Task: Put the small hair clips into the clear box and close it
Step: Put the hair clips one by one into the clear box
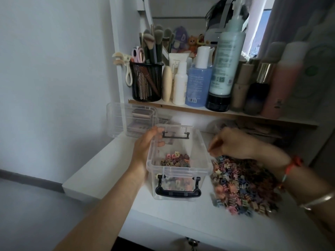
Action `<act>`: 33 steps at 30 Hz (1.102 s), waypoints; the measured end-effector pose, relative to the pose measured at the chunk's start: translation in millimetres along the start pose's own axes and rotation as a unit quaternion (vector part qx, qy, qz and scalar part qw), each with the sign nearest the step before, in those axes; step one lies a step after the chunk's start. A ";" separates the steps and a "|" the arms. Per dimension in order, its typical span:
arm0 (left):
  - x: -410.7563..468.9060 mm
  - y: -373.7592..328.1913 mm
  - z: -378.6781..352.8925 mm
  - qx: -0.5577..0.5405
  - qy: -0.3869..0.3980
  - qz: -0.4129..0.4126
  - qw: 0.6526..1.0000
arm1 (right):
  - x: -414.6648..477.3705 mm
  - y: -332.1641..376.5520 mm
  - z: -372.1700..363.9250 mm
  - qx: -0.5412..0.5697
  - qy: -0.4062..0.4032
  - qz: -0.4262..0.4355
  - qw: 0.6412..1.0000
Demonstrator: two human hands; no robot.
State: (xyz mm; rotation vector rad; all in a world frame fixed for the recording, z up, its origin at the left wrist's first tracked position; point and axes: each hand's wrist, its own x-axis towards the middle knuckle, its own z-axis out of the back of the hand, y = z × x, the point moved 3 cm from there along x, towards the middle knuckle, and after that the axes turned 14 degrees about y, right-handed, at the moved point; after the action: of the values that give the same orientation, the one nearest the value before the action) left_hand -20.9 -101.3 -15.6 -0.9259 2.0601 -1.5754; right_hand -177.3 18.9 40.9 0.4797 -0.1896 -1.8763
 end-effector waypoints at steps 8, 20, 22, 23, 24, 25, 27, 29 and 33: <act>3.1 0.9 2.5 0.011 0.004 0.015 1.000 | 8.5 -1.9 -11.5 -0.060 -0.008 -0.013 0.998; 3.0 1.9 2.8 0.011 0.006 0.010 1.000 | -11.8 22.9 17.6 0.220 -0.093 0.101 0.966; 2.9 1.9 3.3 0.013 0.003 0.004 1.000 | -11.5 14.0 5.3 0.138 -0.016 0.073 0.988; 2.9 2.1 3.7 0.014 0.000 0.002 1.000 | -12.8 11.0 -2.7 0.102 0.031 0.060 0.992; 2.2 2.1 3.5 0.017 -0.004 0.002 1.000 | -14.2 9.2 -10.4 0.068 0.064 0.049 0.994; 2.2 2.3 4.1 0.019 -0.007 0.002 1.000 | -15.5 8.7 -16.4 0.034 0.079 0.040 0.996; 1.7 1.7 3.5 0.020 -0.007 0.002 1.000 | -15.9 7.0 -22.3 -0.027 0.075 0.025 0.997; 1.5 1.7 3.9 0.015 -0.008 0.003 1.000 | -16.0 6.6 -23.3 -0.047 0.065 0.011 0.997; 2.2 3.1 4.9 0.011 -0.008 0.007 1.000 | -17.2 8.1 -25.0 -0.073 0.049 0.019 0.996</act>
State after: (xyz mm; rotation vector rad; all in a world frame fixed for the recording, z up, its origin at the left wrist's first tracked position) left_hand -20.1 -105.8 -19.8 -0.9118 2.0293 -1.5757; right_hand -155.0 34.6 25.2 0.4639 0.0032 -1.8092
